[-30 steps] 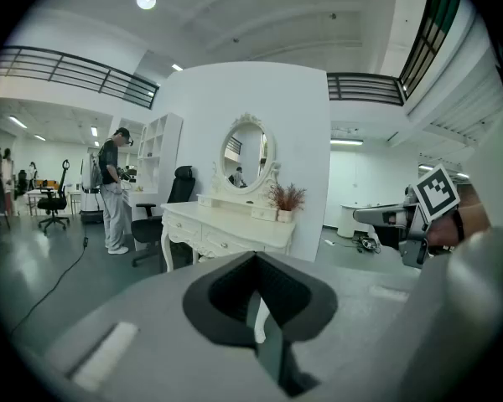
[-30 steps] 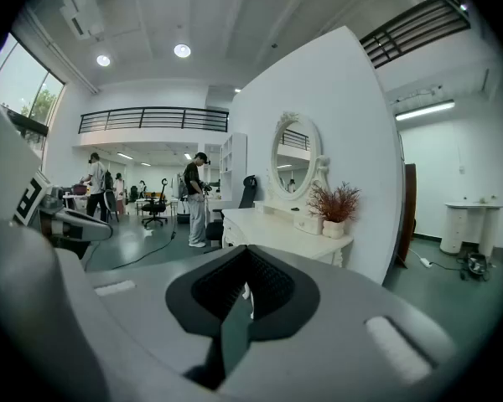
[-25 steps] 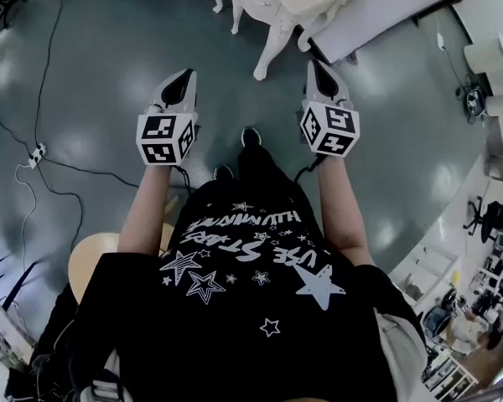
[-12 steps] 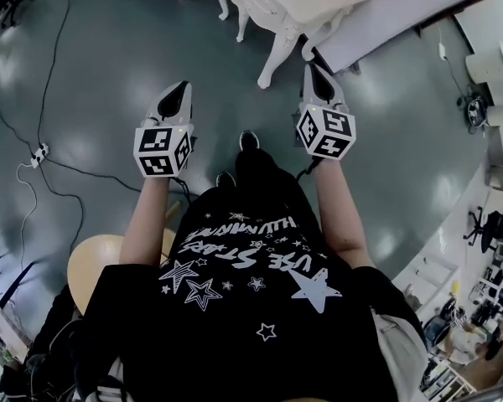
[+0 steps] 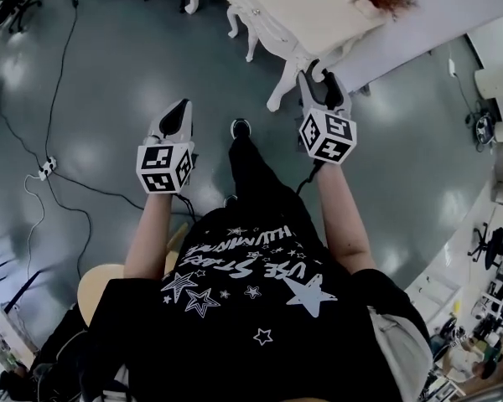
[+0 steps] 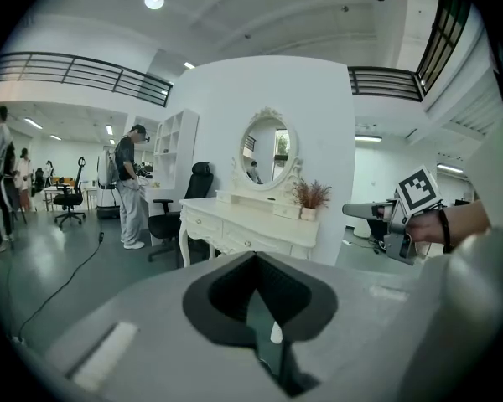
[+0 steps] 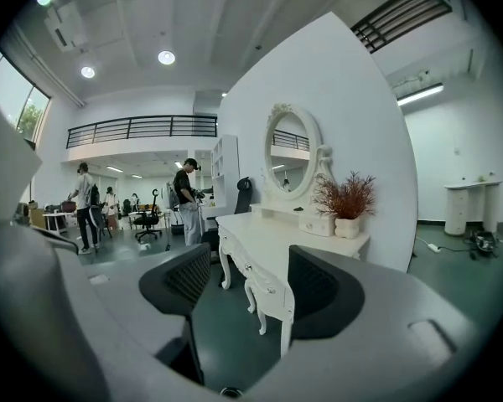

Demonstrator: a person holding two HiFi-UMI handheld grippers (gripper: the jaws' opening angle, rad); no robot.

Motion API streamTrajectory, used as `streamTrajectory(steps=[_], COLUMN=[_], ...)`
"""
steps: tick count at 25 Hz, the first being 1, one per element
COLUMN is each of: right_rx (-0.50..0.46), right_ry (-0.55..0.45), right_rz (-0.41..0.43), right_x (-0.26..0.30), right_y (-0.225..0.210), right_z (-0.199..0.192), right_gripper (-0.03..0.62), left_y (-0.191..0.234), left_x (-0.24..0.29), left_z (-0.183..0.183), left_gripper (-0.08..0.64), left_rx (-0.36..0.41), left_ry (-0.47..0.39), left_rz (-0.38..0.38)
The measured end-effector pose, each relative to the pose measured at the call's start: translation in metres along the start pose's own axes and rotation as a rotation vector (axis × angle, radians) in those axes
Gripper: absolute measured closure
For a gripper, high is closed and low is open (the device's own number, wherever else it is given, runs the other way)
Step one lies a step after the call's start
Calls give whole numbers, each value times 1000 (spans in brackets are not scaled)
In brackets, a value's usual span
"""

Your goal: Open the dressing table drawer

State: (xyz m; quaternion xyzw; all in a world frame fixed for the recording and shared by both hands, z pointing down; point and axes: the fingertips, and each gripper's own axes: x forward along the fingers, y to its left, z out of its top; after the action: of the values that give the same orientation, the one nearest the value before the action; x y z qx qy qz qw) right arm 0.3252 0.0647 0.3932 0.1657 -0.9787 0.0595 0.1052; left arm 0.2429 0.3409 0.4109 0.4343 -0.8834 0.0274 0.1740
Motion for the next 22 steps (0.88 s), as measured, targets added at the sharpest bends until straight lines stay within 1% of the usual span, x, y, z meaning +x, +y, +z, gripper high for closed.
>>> streamTrajectory(steps=[4, 6, 9, 13, 17, 22], right_rx=[27, 40, 65, 93, 110, 132], right_ry=[28, 40, 56, 65, 79, 92], right_rz=[-6, -13, -46, -93, -134, -176], right_x=[60, 96, 149, 207, 254, 310], right_y=[-12, -24, -48, -74, -103, -134], right_z=[4, 3, 3, 13, 23, 29], right_gripper=[282, 282, 282, 282, 282, 282], left_y=[30, 44, 60, 73, 74, 74], left_x=[41, 73, 129, 200, 269, 346], left_z=[11, 18, 33, 65, 97, 126], left_gripper=[560, 560, 560, 560, 560, 560], left_rx=[-4, -6, -2, 23, 45, 67], left_ry=[30, 43, 58, 66, 68, 66], left_rz=[24, 32, 28, -13, -69, -117])
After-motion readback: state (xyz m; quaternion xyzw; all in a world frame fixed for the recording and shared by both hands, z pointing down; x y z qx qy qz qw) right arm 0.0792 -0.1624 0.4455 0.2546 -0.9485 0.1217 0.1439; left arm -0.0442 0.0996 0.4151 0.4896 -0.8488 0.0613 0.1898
